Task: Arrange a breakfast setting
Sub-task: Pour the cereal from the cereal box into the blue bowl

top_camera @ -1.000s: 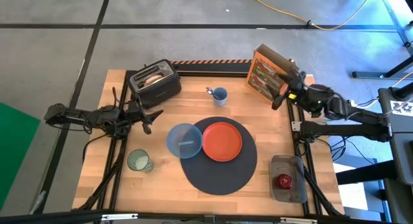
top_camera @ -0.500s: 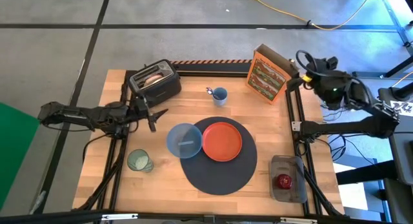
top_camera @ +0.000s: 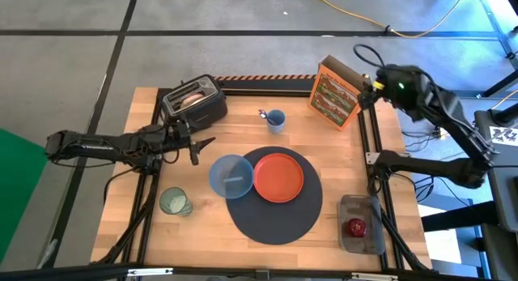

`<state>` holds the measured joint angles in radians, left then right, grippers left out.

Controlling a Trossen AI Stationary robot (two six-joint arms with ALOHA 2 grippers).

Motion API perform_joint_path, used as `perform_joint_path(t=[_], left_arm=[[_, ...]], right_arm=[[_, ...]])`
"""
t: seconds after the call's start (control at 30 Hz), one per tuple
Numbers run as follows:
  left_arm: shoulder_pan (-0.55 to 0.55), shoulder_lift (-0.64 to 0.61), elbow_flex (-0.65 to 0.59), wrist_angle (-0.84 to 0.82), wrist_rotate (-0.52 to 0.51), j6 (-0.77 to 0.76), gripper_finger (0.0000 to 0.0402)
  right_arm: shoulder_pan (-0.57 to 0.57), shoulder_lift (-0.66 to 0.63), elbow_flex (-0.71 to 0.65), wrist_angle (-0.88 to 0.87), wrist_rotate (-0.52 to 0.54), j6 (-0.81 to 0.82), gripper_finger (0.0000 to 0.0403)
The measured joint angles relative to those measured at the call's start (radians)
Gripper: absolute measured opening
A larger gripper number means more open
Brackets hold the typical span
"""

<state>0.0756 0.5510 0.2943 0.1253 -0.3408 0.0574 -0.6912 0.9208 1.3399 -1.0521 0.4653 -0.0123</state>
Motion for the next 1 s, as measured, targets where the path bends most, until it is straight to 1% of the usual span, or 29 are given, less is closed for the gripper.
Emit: perform_joint_path(t=[0.07, 0.13, 0.2, 0.37, 0.57, 0.67, 0.73, 0.9, 1.0], left_arm=[[0.005, 0.011, 0.000, 0.000, 0.000, 0.000, 0.0213], [0.006, 0.018, 0.000, 0.000, 0.000, -0.002, 0.0213], [0.005, 0.021, 0.000, 0.006, 0.000, -0.003, 0.0213], [0.006, 0.021, 0.000, 0.014, -0.008, -0.002, 0.0213], [0.004, 0.021, 0.000, 0.023, -0.006, -0.021, 0.0213], [0.005, 0.021, 0.000, 0.023, -0.005, -0.021, 0.0213], [0.005, 0.021, 0.000, 0.023, -0.005, -0.021, 0.0213], [0.005, 0.021, 0.000, 0.023, -0.005, -0.021, 0.0213], [0.005, 0.021, 0.000, 0.022, -0.005, -0.021, 0.0213]], right_arm=[[-0.103, 0.038, 0.000, 0.014, -0.094, -0.045, 0.0275], [-0.174, 0.056, 0.008, -0.012, -0.124, -0.076, 0.0275], [-0.204, 0.051, 0.027, -0.036, -0.145, -0.094, 0.0275], [-0.203, 0.047, 0.051, -0.031, -0.230, -0.052, 0.0270], [-0.205, 0.057, 0.047, -0.096, -0.253, -0.009, 0.0233], [-0.204, 0.058, 0.038, -0.125, -0.306, 0.004, 0.0219], [-0.204, 0.052, 0.038, -0.126, -0.326, 0.008, 0.0215], [-0.204, 0.023, 0.039, -0.141, -0.332, 0.005, 0.0213], [-0.198, 0.011, 0.039, -0.131, -0.377, 0.002, 0.0213]])
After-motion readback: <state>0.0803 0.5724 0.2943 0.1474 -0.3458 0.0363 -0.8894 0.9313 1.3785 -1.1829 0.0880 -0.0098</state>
